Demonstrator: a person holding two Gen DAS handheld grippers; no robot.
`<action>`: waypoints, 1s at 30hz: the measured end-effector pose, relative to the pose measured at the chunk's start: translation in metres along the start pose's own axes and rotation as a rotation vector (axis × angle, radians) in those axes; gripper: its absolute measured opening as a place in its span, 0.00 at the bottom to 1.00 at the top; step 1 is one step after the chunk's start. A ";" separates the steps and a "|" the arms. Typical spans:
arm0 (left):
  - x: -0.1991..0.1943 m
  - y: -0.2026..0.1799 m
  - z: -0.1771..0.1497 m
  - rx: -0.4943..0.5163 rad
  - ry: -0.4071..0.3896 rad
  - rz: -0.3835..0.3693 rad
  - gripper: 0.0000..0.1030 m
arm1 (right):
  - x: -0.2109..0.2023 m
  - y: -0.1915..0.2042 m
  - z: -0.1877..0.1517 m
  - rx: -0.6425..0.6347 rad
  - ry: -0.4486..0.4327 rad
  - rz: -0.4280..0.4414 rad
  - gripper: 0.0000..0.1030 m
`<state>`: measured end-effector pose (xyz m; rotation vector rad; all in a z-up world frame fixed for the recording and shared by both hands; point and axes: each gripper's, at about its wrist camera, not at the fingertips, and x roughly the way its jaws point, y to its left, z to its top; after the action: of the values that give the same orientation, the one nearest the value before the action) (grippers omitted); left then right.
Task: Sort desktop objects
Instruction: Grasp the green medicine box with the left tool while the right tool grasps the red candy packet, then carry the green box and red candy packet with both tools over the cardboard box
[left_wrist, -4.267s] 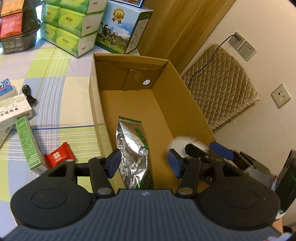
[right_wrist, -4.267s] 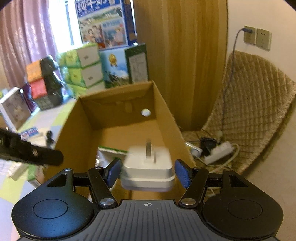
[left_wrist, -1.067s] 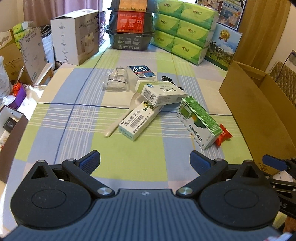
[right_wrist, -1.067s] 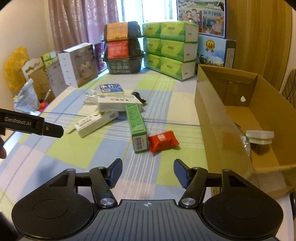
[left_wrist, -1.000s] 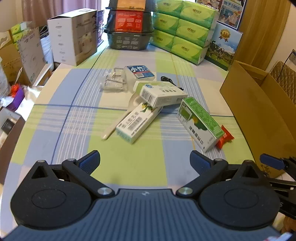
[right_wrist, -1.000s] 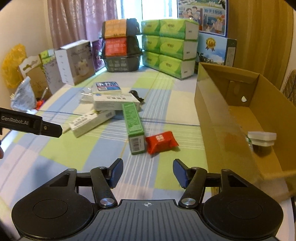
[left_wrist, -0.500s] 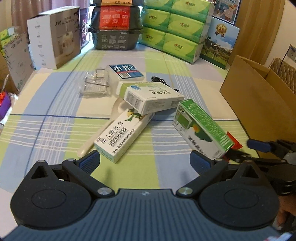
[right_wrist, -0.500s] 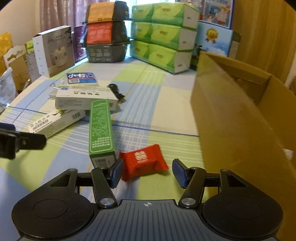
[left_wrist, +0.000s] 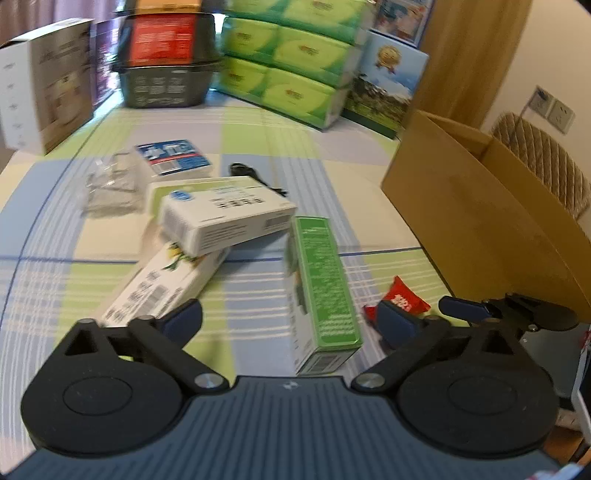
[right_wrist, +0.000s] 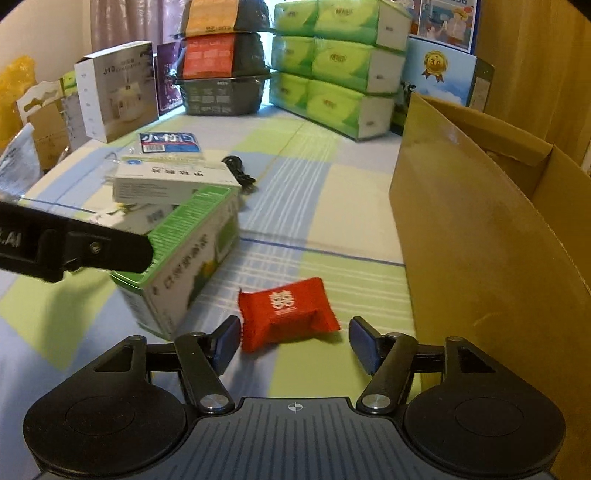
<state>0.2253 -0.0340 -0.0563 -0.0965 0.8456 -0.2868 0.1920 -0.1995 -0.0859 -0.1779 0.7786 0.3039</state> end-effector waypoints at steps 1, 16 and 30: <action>0.005 -0.003 0.002 0.011 0.010 -0.004 0.83 | 0.002 -0.001 -0.001 -0.008 -0.001 0.004 0.66; 0.037 -0.009 0.007 0.076 0.058 -0.018 0.26 | 0.030 -0.004 0.010 -0.036 -0.045 0.034 0.66; 0.043 -0.008 0.007 0.119 0.039 0.004 0.26 | 0.022 0.003 0.007 -0.001 -0.013 0.009 0.40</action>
<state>0.2562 -0.0548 -0.0810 0.0217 0.8651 -0.3358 0.2111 -0.1906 -0.0970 -0.1728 0.7671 0.3135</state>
